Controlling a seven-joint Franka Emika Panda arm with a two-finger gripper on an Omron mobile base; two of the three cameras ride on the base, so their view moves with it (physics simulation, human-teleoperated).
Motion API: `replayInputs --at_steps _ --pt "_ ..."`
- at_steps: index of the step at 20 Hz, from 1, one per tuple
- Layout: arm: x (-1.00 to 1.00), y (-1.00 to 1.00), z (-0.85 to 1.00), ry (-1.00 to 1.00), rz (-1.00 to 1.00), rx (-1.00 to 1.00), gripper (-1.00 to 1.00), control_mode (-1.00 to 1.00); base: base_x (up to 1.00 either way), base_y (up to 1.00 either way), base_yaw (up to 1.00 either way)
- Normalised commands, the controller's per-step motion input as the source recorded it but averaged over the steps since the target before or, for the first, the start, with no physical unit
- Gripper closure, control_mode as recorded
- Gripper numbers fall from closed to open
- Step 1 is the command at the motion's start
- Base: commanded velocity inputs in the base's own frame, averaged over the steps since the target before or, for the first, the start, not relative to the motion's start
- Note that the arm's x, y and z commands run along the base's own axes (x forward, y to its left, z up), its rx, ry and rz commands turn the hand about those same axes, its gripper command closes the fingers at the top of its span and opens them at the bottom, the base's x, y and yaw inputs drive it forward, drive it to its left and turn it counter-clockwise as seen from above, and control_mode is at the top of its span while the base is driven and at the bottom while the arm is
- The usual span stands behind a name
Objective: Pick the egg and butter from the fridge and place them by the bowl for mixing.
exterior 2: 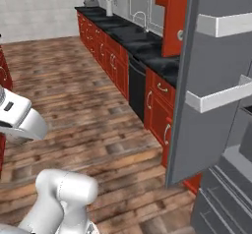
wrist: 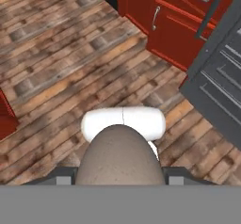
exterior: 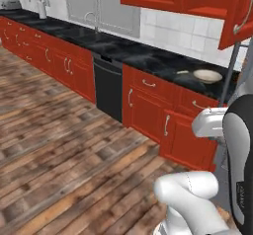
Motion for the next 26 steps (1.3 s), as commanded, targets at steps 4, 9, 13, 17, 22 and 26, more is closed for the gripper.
replayInputs --at_steps 4,9,13,17,22,26 --pt "0.00 0.00 0.00 0.00 0.00 0.00 1.00 1.00 0.35 0.38 0.73" --pt "0.00 0.00 0.00 0.00 0.00 0.00 1.00 1.00 0.92 0.14 0.34" --pt "0.00 0.00 0.00 0.00 0.00 0.00 1.00 1.00 1.00 0.09 0.00" --pt "0.00 0.00 0.00 0.00 0.00 0.00 1.00 1.00 1.00 0.00 0.00" --pt "0.00 0.00 0.00 0.00 0.00 0.00 1.00 1.00 1.00 -0.08 -0.27" --pt "0.00 0.00 0.00 0.00 0.00 0.00 1.00 1.00 1.00 -0.16 -0.42"
